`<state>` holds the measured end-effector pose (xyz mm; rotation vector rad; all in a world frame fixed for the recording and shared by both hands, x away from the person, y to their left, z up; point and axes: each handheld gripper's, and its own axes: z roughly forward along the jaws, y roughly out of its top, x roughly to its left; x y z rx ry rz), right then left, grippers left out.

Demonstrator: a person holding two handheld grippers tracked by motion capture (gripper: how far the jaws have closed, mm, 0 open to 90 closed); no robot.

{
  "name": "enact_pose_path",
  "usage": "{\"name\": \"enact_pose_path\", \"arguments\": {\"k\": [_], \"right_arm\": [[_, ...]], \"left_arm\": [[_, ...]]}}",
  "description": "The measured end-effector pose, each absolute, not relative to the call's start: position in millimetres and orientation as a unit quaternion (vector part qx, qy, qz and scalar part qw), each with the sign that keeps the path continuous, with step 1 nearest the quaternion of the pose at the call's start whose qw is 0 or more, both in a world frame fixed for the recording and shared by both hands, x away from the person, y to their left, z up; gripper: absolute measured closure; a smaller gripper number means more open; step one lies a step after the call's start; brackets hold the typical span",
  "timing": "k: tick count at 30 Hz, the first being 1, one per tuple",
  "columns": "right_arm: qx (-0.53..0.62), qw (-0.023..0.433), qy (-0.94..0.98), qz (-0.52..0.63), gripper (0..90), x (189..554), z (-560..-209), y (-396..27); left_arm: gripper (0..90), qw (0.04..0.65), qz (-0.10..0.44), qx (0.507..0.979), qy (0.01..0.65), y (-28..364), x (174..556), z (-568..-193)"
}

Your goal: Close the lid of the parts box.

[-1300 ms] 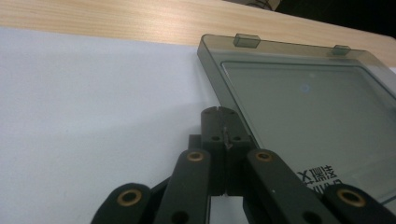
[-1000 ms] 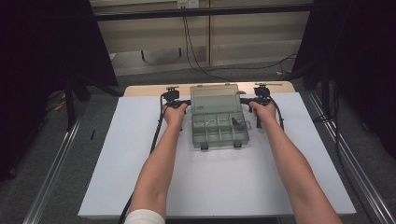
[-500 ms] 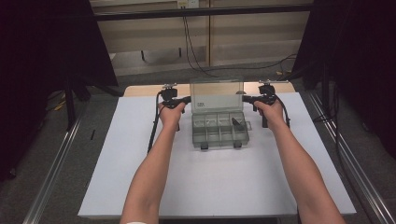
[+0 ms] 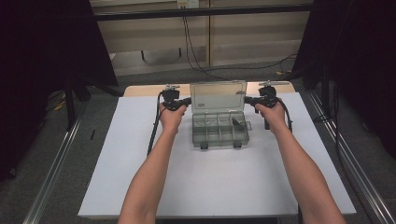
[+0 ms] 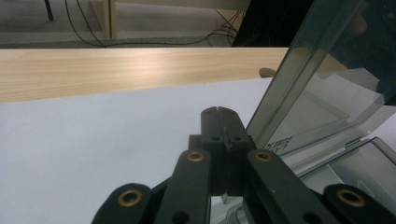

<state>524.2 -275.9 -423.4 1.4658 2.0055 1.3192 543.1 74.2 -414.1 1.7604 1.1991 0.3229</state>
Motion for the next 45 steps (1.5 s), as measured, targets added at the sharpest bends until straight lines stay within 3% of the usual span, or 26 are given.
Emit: {"name": "enact_pose_path", "arguments": {"k": [10,45], "right_arm": [[0.513,0.194,0.711,0.441,90.0,515,-419,-269],[0.543,0.194,0.695,0.430,90.0,493,-418,-263]], "left_arm": [[90.0,0.464,0.142,0.722,0.494,72,536,-412],[90.0,0.460,0.131,0.728,0.491,75,520,-413]]}}
